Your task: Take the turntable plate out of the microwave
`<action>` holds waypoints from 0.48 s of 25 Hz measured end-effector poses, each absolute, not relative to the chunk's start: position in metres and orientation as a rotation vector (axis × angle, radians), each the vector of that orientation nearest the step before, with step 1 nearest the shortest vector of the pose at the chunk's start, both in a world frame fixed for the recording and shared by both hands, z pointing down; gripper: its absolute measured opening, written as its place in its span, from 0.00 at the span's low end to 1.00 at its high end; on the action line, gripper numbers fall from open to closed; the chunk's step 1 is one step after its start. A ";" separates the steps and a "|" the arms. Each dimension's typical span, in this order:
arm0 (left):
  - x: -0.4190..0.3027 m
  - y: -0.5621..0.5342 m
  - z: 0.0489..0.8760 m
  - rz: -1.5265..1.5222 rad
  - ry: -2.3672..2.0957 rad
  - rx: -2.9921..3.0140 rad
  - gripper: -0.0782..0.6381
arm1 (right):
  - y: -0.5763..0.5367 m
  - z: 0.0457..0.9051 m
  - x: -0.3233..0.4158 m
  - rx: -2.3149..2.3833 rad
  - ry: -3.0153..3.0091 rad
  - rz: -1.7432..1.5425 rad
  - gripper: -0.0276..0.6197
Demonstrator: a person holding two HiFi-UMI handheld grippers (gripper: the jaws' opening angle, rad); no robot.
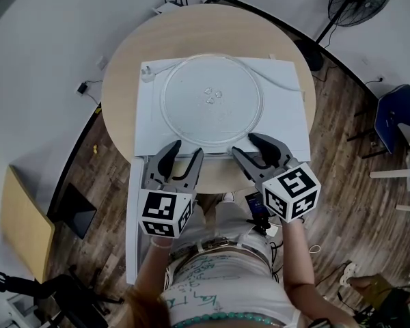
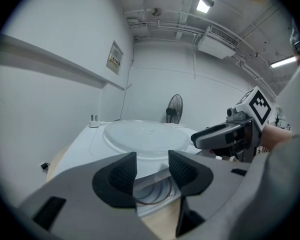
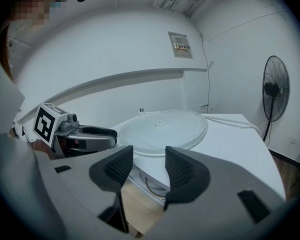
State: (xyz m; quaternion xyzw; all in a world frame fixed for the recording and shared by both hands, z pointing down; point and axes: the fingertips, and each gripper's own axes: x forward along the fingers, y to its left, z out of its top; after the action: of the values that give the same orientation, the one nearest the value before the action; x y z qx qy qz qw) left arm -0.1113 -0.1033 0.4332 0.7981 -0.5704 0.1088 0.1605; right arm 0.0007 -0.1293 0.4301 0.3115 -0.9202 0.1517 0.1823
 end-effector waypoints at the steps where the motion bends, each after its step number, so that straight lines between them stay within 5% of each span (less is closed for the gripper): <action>1: -0.111 -0.101 0.432 0.304 -1.633 2.285 0.39 | -0.128 0.430 0.000 0.875 -2.601 0.419 0.34; 7: -0.104 -0.091 0.429 0.256 -1.636 2.319 0.36 | -0.121 0.427 0.001 0.862 -2.657 0.374 0.34; 12: -0.097 -0.081 0.429 0.224 -1.618 2.323 0.29 | -0.116 0.412 0.002 0.890 -2.768 0.356 0.24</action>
State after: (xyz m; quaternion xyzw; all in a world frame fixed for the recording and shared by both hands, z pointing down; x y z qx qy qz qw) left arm -0.0972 -0.0813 0.4291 0.8088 -0.5632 0.0779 0.1504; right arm 0.0016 -0.1159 0.4118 0.3022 -0.9396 0.1210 0.1057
